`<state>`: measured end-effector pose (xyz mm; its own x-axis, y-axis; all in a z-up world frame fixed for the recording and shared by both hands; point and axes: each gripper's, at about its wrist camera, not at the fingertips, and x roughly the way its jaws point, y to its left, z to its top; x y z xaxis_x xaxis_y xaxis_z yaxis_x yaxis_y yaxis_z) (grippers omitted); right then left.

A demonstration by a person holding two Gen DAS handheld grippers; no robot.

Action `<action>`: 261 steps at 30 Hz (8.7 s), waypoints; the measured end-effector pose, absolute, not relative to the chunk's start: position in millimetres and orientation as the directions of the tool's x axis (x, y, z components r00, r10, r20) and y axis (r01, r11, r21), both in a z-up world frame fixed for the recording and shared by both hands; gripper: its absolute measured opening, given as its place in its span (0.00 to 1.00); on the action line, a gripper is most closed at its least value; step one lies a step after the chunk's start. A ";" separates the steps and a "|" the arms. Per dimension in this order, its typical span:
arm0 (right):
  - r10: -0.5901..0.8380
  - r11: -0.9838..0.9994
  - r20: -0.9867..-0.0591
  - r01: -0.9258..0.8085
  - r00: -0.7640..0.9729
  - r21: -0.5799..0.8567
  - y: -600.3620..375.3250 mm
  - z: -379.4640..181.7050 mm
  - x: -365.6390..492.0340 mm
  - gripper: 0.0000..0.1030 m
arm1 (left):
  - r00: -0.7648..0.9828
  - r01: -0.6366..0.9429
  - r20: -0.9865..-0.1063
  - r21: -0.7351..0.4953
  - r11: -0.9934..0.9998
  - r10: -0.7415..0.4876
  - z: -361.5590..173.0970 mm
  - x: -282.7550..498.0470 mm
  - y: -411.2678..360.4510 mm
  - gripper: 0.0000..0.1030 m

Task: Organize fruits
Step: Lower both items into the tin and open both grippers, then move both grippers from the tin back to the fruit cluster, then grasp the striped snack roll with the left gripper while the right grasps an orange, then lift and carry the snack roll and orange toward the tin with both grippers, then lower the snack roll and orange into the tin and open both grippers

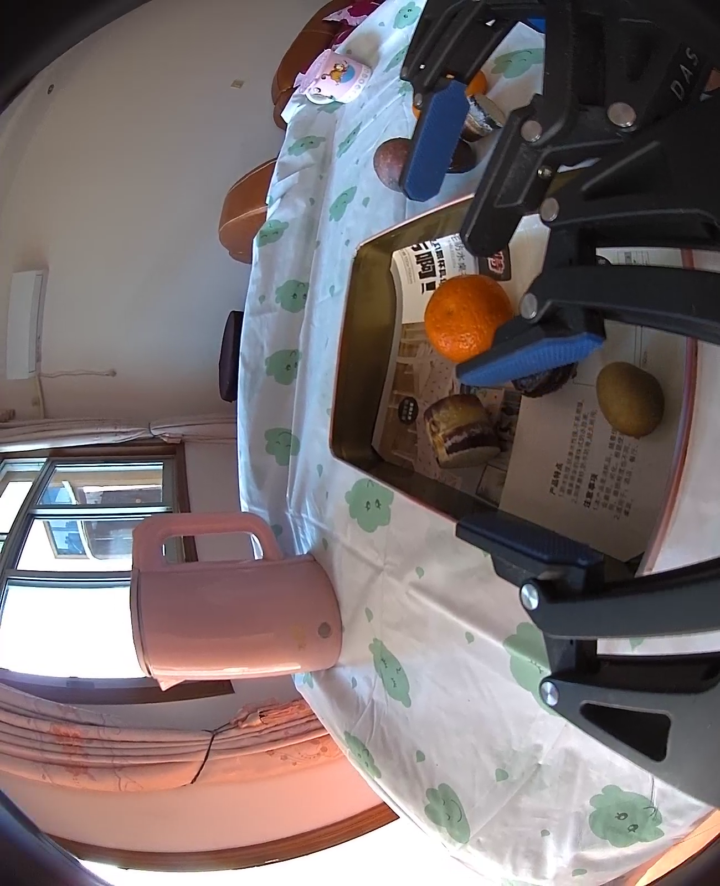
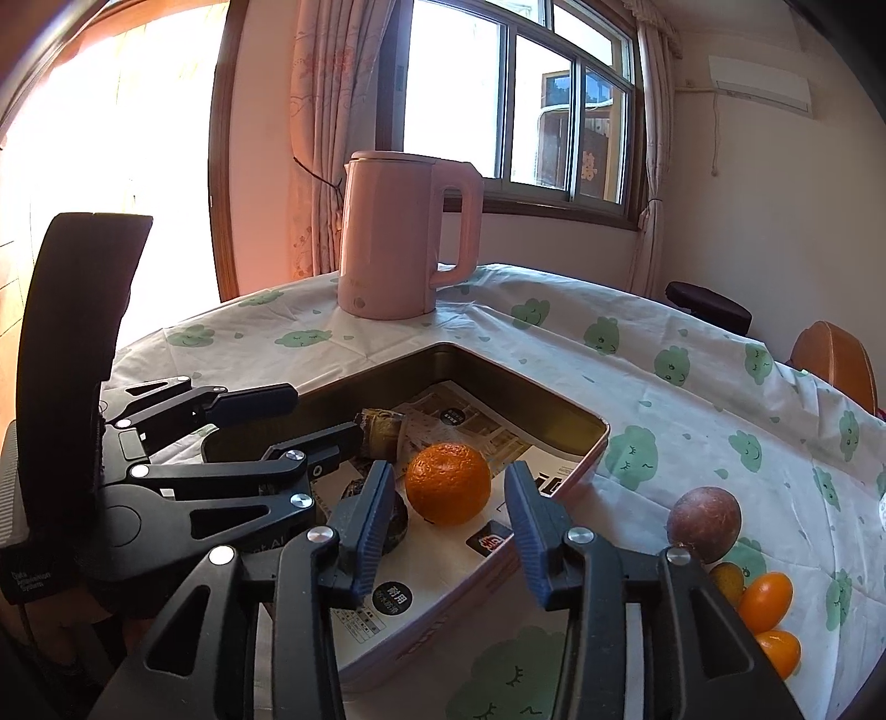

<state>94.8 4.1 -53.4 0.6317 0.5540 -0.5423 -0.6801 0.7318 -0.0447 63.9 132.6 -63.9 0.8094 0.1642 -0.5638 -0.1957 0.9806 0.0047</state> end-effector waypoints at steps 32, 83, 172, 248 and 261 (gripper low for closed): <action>0.324 0.929 -0.512 -0.371 0.795 0.012 -154.3 -43.7 120.6 0.63 | 0.863 -0.085 -0.501 -0.009 0.996 0.069 -41.7 61.6 63.6 0.66; 0.357 0.900 -0.745 -0.423 0.564 0.111 -170.6 -81.6 154.4 0.38 | 0.782 0.105 -0.622 0.058 0.993 -0.046 -59.7 110.7 -30.0 0.66; 0.362 0.922 -0.499 -0.382 0.787 0.067 -191.5 -41.4 110.5 0.33 | 0.846 0.141 -0.518 -0.013 0.990 -0.127 -46.3 93.2 -28.4 0.43; 0.575 0.780 -0.382 -0.625 0.723 -0.010 -64.5 -6.0 81.8 0.33 | 0.883 -0.185 -0.439 -0.004 0.983 0.164 -31.4 47.7 117.7 0.43; 0.608 0.729 -0.444 -0.684 0.658 -0.017 -18.2 -27.1 80.6 0.33 | 0.843 -0.223 -0.502 0.004 0.975 0.195 -46.1 48.4 139.5 0.43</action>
